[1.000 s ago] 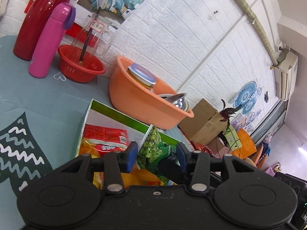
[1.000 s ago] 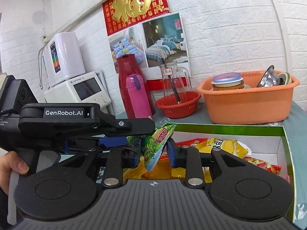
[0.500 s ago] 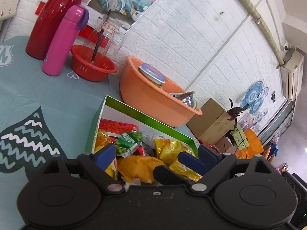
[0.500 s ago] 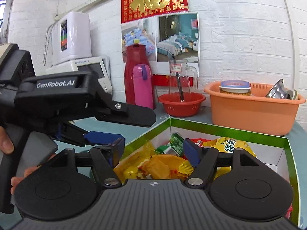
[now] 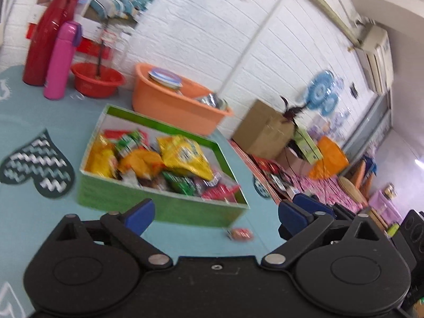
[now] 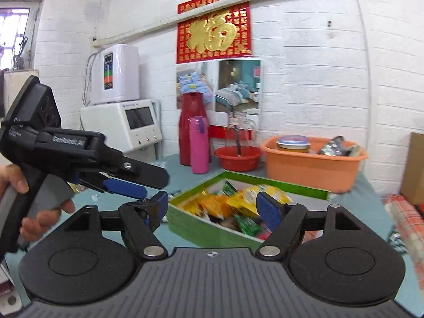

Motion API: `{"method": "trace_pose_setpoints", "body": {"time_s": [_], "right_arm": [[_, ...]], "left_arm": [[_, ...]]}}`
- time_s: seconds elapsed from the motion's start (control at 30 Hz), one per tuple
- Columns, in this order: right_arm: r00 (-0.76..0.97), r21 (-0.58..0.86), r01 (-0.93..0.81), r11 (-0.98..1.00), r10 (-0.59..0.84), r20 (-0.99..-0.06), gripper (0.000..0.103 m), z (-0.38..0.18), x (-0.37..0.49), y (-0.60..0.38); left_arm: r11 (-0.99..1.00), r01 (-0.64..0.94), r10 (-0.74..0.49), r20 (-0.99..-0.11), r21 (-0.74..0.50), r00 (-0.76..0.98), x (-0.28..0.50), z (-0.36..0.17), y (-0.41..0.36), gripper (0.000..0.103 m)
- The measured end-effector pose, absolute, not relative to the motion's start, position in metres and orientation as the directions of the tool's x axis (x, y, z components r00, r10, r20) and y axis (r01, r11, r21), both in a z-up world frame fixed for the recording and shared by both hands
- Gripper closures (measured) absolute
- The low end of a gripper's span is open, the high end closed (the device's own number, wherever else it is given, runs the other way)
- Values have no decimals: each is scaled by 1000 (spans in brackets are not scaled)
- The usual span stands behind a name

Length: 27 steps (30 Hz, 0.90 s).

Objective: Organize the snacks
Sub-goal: 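Grasp the small clear bag of orange snacks with the left gripper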

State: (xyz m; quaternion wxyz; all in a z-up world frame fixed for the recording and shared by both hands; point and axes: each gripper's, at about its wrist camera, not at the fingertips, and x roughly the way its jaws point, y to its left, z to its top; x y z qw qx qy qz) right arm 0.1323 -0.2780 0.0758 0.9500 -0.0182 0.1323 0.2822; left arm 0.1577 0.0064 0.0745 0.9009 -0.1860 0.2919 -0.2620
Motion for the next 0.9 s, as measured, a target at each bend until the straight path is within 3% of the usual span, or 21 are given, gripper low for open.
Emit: {"method": "trace_pose_setpoints", "body": {"time_s": [0.2,0.5,0.6,0.63,0.67,0.77,0.9], "right_arm": [[812,29,-412,911,382,-440,0,27,143,-320],[779,49,-354,934,324,-537,0,-15,206,-330],[765,54,-368,928,335,-550,7,-23,219,-328],[756,56,-372,926,338,-561,22,-25,222,-325],[745,63,-373,926,340,-574,28,-27,223,-322],[725,40,-430,902,371,-580,34,-24,203,-305],[589,192,-555,809,545,-596,34,-25,171,-281]], "left_arm": [[762,414,-640,-477,-499,603,158,40,-39,0],[791,370,-608,-550,-488,573,168,10,-56,0],[797,346,-596,-551,-495,585,170,8,-50,0],[797,340,-594,-550,-499,587,171,8,-48,0],[798,335,-593,-549,-502,589,171,8,-46,0],[799,321,-587,-543,-509,600,169,5,-37,0],[799,285,-581,-555,-530,596,166,-6,-28,0]]}}
